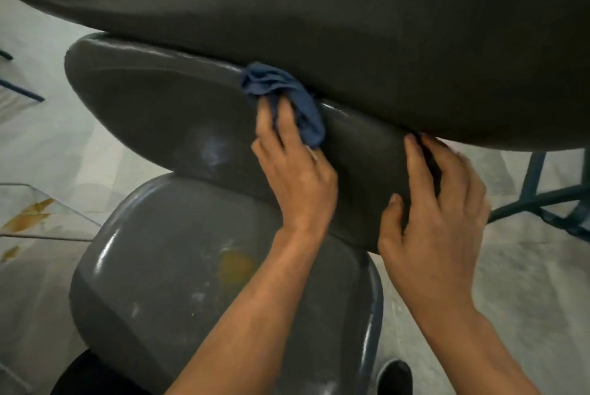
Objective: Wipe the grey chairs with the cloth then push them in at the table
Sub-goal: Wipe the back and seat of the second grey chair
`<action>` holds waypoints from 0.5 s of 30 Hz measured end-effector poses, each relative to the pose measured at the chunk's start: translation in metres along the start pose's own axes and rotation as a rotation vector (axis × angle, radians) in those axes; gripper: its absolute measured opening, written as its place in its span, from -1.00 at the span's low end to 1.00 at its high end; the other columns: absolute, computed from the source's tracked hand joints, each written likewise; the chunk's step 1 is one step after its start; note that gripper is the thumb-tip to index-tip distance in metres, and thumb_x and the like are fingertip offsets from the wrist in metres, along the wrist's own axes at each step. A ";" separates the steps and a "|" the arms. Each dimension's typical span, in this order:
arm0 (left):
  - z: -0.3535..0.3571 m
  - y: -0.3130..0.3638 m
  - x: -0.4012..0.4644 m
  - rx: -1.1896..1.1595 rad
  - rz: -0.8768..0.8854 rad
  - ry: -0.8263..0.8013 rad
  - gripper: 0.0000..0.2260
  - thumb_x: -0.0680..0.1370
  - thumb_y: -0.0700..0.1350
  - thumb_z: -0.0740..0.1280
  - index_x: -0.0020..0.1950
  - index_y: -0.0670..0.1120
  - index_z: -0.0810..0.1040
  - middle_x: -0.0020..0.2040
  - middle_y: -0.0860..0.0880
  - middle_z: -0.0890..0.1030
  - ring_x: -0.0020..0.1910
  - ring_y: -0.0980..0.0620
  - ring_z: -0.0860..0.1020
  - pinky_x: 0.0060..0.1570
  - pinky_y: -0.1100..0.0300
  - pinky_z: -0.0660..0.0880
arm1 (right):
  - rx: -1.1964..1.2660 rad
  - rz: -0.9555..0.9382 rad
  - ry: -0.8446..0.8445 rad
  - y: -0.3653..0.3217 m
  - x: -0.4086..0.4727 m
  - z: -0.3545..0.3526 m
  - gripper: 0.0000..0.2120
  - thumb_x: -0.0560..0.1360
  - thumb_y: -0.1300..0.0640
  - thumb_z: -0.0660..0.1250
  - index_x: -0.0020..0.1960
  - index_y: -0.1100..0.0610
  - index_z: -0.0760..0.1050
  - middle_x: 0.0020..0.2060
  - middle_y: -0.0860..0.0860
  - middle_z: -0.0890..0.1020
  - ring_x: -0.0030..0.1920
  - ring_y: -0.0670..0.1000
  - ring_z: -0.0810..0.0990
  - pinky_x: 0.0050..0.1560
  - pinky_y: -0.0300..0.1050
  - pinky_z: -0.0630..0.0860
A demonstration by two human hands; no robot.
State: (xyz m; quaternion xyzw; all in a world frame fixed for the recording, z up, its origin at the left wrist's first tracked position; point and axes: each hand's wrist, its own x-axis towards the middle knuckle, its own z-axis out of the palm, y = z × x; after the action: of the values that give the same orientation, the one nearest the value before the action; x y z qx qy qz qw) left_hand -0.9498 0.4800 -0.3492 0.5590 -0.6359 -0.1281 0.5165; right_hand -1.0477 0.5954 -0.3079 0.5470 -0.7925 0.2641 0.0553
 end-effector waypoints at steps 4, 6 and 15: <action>0.011 0.008 -0.052 0.062 0.288 -0.142 -0.52 0.55 -0.29 0.19 0.47 -0.10 0.28 0.50 -0.13 0.25 0.20 -0.31 0.47 0.25 -0.05 0.37 | 0.022 0.009 0.048 0.004 0.002 0.003 -0.30 0.45 0.31 0.40 0.56 0.13 0.30 0.47 0.15 0.36 0.44 0.20 0.30 0.32 0.17 0.31; 0.010 -0.018 -0.070 0.097 0.346 -0.215 -0.53 0.53 -0.28 0.19 0.44 -0.09 0.28 0.48 -0.11 0.25 0.18 -0.32 0.47 0.22 -0.05 0.41 | 0.021 0.019 0.048 0.010 0.003 0.004 -0.31 0.48 0.27 0.39 0.57 0.10 0.27 0.46 0.14 0.34 0.42 0.20 0.30 0.33 0.16 0.32; 0.007 -0.036 -0.059 0.061 -0.128 -0.111 -0.43 0.55 -0.36 0.18 0.58 -0.18 0.28 0.57 -0.19 0.25 0.47 -0.15 0.34 0.35 -0.13 0.46 | 0.166 0.161 -0.045 0.039 0.001 -0.002 -0.35 0.57 -0.02 0.40 0.58 0.01 0.22 0.32 0.07 0.39 0.29 0.10 0.35 0.30 0.07 0.41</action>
State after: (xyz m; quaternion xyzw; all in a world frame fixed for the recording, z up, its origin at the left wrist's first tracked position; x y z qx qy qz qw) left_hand -0.9438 0.5150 -0.4088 0.6060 -0.6301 -0.1720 0.4540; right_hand -1.0831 0.6059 -0.3199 0.4899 -0.8103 0.3202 -0.0294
